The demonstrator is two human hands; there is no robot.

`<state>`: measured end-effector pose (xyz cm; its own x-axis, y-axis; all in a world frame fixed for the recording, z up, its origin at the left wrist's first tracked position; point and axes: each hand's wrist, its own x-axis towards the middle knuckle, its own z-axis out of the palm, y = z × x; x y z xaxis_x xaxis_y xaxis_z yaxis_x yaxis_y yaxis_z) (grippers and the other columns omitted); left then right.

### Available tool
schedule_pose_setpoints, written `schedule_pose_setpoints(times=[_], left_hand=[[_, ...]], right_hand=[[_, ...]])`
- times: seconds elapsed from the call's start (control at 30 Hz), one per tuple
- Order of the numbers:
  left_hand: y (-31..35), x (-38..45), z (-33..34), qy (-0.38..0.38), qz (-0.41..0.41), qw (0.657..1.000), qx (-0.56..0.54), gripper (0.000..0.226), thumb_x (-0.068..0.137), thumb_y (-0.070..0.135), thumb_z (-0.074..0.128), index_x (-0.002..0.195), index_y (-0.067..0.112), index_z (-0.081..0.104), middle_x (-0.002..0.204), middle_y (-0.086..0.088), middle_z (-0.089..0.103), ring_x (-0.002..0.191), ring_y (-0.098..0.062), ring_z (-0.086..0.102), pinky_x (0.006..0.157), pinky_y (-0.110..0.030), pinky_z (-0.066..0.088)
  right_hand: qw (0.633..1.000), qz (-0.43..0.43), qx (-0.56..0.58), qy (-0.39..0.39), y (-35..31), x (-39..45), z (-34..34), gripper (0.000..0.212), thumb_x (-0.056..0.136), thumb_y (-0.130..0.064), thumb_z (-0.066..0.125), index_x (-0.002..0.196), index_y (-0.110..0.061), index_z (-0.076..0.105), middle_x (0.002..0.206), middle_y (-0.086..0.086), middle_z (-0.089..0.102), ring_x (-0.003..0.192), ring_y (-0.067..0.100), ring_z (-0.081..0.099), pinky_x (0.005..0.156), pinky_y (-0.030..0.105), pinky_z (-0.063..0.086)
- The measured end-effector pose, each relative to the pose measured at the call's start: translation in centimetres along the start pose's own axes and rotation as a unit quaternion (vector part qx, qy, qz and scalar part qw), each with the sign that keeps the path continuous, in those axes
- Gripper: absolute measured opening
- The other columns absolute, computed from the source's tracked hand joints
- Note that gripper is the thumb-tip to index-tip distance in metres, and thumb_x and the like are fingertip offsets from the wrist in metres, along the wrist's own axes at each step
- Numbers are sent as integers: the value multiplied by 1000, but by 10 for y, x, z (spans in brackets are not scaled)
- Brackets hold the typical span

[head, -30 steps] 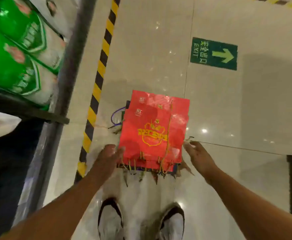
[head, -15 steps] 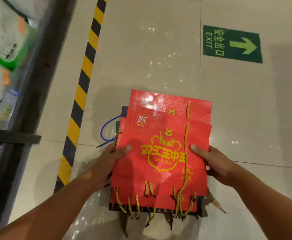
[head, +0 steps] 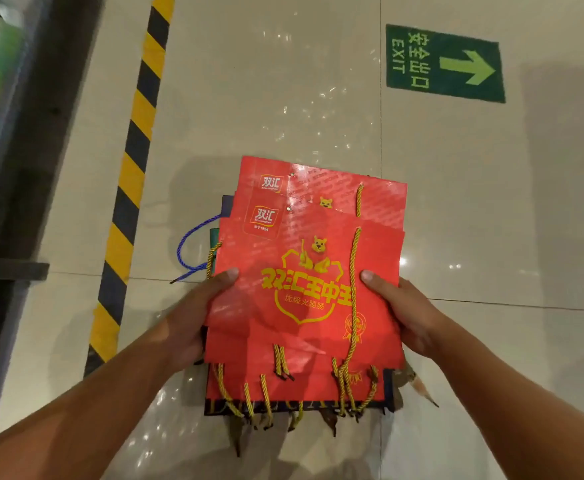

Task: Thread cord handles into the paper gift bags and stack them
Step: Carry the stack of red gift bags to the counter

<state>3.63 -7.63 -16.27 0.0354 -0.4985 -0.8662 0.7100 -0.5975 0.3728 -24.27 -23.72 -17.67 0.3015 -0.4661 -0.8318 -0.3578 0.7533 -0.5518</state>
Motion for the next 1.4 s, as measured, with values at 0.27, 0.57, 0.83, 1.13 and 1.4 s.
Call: schedule_pose_setpoints(times=[0.27,0.57,0.83,1.13,1.4], left_hand=[[7,-11,11,15,5,999,30,39,90,45,65,118,19,74,116,-18,77,94,-35,76,98,-53,55],[52,-66,42,-13,23,999,19,52,93,40,67,138,14,64,133,-19,69,126,-40,64,114,-58,43],[159,-145,105,-44,145,977,150,65,67,54,88,119,19,75,121,-17,75,99,-33,77,87,-50,63],[168,-292,193,-41,233,949,208,67,83,51,80,139,21,61,130,-16,71,118,-40,69,106,-63,49],[127,-456,278,-43,174,961,210,60,86,45,74,141,27,58,131,-10,71,118,-35,70,102,-55,52]], right_hand=[[999,-11,26,35,1,-11,4,61,78,-51,81,126,-17,67,111,15,78,100,37,76,91,53,60],[993,-72,77,48,-42,-77,4,53,82,-40,81,126,-17,65,109,12,79,96,34,77,79,45,62],[975,-184,117,44,-136,-152,14,45,90,-43,73,127,-19,65,112,9,79,99,28,77,75,39,63],[943,-276,113,149,-180,-339,-9,38,94,-55,62,122,-30,68,110,-1,79,98,22,78,87,45,59],[933,-251,85,244,-179,-528,-50,43,93,-68,60,120,-35,65,111,-8,78,99,16,76,92,52,58]])
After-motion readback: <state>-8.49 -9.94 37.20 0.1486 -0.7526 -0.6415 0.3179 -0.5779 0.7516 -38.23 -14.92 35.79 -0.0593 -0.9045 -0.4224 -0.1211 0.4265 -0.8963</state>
